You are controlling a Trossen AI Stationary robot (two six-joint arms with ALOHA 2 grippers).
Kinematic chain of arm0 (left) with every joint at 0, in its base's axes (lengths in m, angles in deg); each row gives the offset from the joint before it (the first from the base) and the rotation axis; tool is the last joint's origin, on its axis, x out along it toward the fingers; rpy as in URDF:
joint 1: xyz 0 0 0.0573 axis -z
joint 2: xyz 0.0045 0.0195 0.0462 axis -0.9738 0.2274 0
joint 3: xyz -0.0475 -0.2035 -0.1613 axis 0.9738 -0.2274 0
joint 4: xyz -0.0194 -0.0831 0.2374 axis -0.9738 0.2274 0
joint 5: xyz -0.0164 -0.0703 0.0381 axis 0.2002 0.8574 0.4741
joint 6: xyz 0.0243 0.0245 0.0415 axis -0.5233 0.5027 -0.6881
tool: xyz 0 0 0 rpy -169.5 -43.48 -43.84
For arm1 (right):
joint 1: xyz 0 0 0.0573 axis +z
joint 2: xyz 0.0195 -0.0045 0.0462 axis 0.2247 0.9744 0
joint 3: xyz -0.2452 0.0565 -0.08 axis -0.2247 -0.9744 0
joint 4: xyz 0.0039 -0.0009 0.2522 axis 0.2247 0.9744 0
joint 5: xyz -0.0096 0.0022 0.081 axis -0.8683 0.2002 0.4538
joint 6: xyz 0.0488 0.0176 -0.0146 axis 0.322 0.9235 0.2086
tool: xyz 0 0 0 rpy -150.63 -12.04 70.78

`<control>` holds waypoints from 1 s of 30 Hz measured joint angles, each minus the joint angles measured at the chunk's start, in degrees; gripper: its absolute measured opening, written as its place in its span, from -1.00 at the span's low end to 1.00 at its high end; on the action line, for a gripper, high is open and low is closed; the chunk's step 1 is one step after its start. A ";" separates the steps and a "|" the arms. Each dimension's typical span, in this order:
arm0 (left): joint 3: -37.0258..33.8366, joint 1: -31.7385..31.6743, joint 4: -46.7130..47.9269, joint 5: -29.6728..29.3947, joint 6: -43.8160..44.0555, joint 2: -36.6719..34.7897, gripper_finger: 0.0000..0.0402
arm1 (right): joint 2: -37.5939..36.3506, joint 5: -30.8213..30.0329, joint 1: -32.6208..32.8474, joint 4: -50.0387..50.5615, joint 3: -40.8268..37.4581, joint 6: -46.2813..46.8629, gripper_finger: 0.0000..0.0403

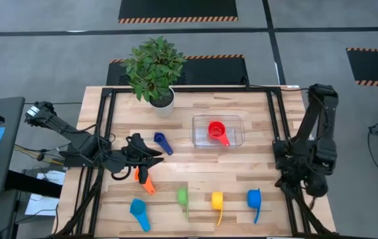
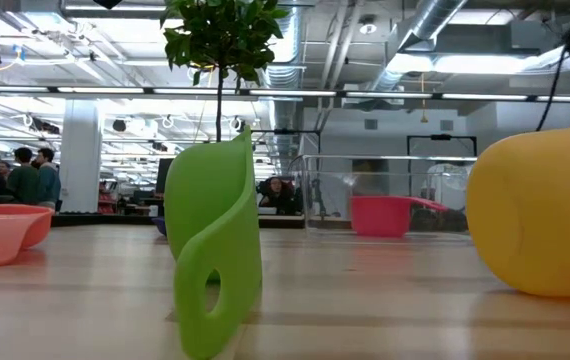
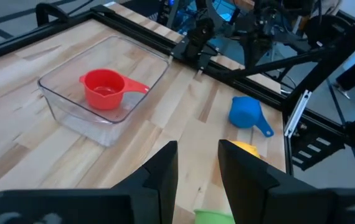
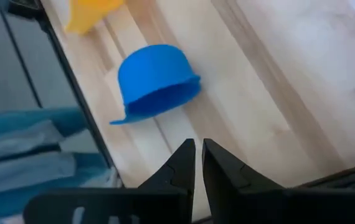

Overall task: Nest measuring cups in basket
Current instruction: Stack the blue measuring cup on top of the red measuring cup in the transparent bin

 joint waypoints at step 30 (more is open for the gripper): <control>0.00 0.01 0.10 -0.07 -1.92 0.00 -0.49 | 23.87 29.07 -34.35 -31.45 0.07 -47.29 -0.90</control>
